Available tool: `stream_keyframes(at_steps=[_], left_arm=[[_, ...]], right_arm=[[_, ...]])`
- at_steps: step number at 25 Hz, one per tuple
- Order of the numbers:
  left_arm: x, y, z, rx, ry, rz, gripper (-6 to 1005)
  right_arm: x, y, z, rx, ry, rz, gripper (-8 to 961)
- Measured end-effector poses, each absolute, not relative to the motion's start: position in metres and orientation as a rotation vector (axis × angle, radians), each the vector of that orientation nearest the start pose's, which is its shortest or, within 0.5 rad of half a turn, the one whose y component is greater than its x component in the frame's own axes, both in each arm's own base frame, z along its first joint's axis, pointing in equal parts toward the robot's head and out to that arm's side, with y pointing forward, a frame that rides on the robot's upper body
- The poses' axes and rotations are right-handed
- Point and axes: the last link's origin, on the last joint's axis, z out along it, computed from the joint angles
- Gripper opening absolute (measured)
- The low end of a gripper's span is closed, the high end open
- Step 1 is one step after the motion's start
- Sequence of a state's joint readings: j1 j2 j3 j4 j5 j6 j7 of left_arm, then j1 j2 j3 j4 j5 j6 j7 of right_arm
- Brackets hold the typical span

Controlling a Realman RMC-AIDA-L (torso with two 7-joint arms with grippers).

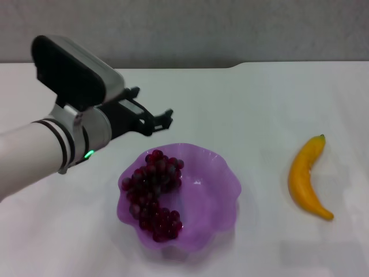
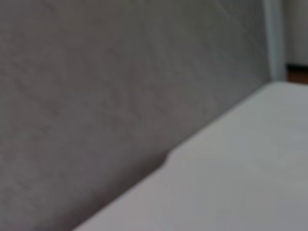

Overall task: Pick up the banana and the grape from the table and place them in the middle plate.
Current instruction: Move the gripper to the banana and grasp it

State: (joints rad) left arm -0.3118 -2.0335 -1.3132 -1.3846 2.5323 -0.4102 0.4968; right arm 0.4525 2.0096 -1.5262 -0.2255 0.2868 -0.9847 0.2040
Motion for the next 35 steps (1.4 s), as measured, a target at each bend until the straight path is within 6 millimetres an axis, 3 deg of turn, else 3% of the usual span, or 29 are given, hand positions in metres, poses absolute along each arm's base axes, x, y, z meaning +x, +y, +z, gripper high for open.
stream_keyframes(at_steps=[18, 30, 35], left_arm=[[-0.230, 0.416, 0.005, -1.698, -0.524, -0.530, 883], [-0.261, 0.443, 0.017, -1.703, -0.579, -0.586, 883], [-0.274, 0.451, 0.037, -1.619, -0.622, -0.572, 882]], right_arm=[[0.352, 0.371, 0.058, -1.399, 0.581, 0.639, 906], [0.349, 0.374, 0.058, -1.403, 0.578, 0.653, 905], [0.347, 0.376, 0.057, -1.409, 0.578, 0.654, 907]])
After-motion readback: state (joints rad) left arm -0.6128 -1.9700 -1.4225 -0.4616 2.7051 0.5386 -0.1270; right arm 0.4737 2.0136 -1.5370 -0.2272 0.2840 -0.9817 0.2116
